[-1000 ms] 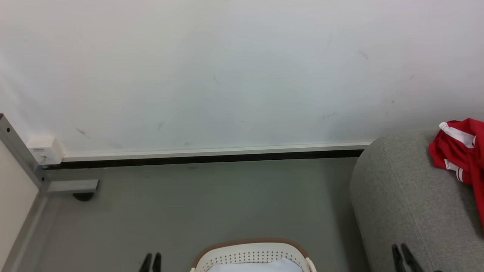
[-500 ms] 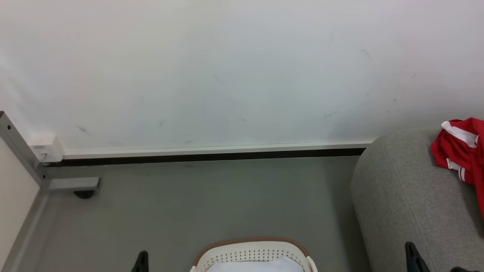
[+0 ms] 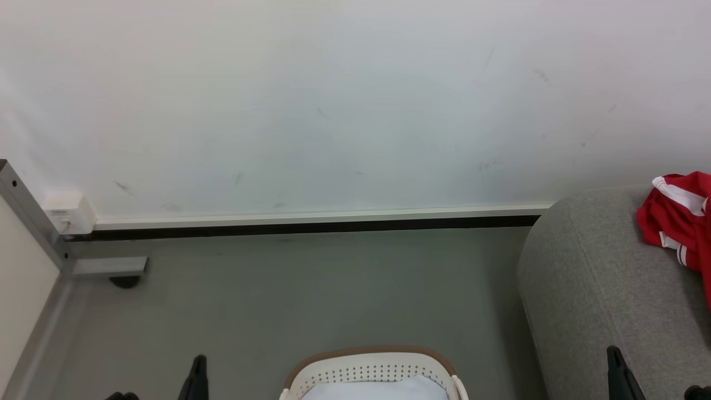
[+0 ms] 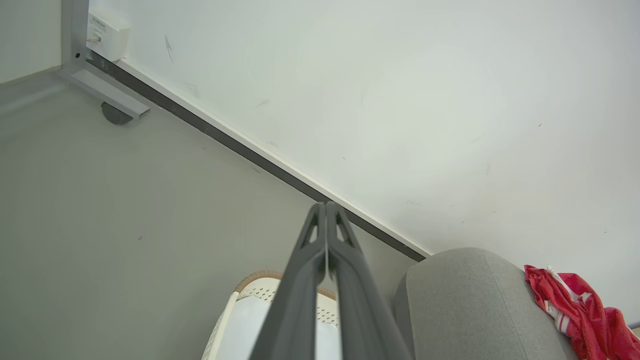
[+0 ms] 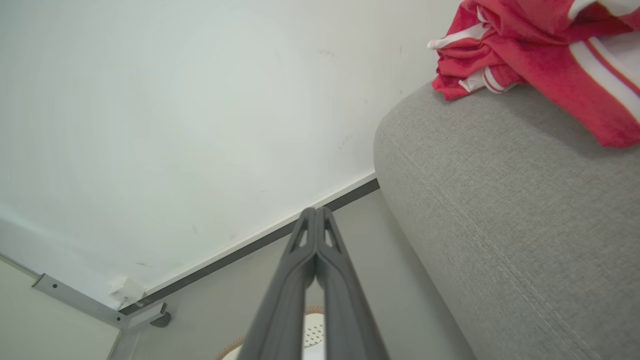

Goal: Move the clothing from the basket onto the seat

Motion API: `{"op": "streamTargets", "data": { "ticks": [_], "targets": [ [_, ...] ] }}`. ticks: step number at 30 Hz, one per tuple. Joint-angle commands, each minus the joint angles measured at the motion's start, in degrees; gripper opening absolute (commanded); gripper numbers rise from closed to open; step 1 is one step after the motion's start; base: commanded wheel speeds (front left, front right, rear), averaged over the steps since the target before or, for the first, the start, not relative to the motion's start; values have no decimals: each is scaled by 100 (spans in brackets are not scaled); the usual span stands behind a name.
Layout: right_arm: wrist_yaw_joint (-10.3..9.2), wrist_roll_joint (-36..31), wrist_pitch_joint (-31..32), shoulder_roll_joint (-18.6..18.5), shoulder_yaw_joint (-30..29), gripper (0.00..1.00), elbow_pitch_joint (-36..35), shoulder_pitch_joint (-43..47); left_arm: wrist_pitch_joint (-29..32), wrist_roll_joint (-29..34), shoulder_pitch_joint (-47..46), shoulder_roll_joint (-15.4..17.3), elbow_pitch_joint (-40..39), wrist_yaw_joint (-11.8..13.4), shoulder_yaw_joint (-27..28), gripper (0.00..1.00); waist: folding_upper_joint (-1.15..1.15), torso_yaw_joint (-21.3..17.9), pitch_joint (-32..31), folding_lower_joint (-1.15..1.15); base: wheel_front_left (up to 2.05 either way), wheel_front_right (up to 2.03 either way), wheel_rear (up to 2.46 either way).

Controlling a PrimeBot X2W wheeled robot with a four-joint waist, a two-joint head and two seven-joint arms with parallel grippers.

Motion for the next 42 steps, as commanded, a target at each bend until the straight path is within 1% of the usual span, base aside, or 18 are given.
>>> {"op": "streamTargets", "data": {
  "ticks": [1,19,42],
  "targets": [
    [-3,262,54,-57,-35,0,-107,-187,59,-257,-165,25,-106,-3,64,0,0,3,5,0,0,0,0],
    [-5,1669,402,-81,-139,0,-201,-347,419,-1632,-336,22,-251,-19,269,0,0,40,62,-1,0,0,0],
    [-8,3151,754,-115,-230,0,-287,-526,796,-3071,-520,18,-379,-43,487,0,0,86,135,-1,0,0,0]
  ]
}}
